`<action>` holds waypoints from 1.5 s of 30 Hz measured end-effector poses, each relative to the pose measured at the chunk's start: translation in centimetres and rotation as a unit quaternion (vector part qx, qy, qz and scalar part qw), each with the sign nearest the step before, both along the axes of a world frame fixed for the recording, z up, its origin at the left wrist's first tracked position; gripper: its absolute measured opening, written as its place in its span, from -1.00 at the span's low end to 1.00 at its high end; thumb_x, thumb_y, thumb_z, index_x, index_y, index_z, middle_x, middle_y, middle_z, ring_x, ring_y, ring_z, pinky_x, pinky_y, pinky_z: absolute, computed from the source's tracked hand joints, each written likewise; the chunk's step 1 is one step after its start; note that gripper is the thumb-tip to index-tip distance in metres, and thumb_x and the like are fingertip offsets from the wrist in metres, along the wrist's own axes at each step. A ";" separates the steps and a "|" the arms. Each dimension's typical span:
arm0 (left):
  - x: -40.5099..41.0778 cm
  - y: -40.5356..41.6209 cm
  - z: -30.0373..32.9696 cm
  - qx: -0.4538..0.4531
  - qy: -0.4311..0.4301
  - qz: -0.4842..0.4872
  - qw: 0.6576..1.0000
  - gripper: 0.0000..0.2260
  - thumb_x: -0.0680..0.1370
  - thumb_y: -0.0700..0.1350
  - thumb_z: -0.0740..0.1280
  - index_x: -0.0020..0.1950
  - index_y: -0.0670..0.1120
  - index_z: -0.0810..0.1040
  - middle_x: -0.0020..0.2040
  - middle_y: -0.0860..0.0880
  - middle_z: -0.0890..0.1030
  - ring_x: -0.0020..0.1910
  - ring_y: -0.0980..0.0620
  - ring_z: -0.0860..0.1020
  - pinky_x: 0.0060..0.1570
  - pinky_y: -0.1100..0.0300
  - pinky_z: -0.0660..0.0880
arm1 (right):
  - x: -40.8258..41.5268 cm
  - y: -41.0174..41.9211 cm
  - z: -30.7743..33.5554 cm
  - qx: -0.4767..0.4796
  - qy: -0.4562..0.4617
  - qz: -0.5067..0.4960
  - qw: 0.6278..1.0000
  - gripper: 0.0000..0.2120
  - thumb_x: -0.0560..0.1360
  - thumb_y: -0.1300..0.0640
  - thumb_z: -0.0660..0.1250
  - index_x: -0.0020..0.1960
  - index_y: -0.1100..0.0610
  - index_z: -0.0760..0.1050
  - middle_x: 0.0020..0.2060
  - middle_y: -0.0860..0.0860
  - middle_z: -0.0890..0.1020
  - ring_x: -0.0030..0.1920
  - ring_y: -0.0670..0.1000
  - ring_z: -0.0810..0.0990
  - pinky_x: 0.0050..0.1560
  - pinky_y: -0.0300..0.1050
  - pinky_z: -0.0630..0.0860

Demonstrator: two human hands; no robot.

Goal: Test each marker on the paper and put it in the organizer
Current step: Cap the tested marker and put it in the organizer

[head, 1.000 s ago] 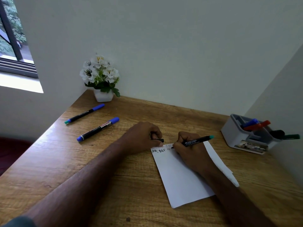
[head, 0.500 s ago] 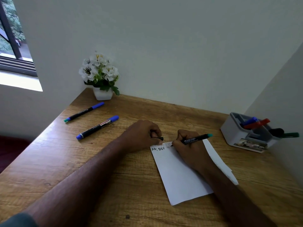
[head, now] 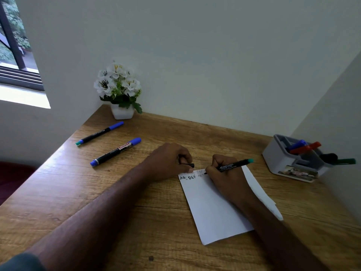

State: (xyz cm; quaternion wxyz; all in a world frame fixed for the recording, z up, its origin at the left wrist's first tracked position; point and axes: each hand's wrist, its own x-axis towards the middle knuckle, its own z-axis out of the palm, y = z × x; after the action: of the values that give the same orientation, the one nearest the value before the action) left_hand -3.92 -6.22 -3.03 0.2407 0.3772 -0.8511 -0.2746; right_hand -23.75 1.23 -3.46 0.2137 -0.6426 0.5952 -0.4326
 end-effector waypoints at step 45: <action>0.0 0.1 0.1 0.011 0.003 0.000 1.000 -0.80 0.43 0.04 0.50 0.02 0.05 0.66 -0.13 0.15 0.61 -0.13 0.18 0.54 -0.14 0.17 0.49 | -0.3 0.1 0.2 0.005 0.001 -0.005 1.000 -0.73 0.40 0.36 0.34 -0.40 0.25 0.32 -0.50 0.02 0.41 -0.44 -0.11 0.33 -0.44 -0.17 0.25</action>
State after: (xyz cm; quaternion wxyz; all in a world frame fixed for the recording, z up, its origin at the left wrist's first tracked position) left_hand -3.87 -6.13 -2.88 0.2394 0.3787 -0.8473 -0.2852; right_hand -24.08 1.35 -3.22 0.2146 -0.6390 0.6006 -0.4301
